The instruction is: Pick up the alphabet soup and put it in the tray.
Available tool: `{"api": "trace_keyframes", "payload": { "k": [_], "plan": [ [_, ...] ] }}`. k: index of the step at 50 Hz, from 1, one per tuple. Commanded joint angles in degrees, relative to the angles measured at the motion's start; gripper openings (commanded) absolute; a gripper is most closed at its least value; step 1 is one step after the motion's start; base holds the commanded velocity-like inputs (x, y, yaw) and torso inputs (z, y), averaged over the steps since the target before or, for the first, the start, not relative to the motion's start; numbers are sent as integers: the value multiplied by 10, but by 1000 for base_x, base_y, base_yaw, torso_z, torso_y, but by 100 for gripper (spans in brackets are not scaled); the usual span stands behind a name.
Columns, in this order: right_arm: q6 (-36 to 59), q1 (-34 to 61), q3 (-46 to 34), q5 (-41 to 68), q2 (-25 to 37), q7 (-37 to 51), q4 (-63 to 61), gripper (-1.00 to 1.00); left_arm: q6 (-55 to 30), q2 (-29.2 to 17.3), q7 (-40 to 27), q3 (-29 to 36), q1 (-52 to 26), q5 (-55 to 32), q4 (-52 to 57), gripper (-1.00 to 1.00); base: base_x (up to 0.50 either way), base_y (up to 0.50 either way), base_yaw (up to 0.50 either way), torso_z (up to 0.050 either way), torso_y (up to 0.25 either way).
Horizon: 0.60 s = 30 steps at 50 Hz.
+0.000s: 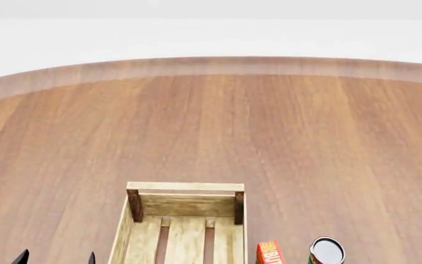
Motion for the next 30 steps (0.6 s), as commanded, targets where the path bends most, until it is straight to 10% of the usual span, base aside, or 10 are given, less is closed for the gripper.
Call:
{"api": "trace_keyframes", "payload": {
  "k": [1, 30],
  "plan": [
    [-31, 7, 18, -33, -43, -39, 47, 100, 1, -3, -4, 4, -1, -2, -1, 100, 0, 0, 0, 0, 0],
    [-109, 84, -63, -105, -59, -49, 165, 100, 0, -9, -13, 11, -2, -9, 1, 100, 0, 0, 0, 0, 0]
  ]
}}
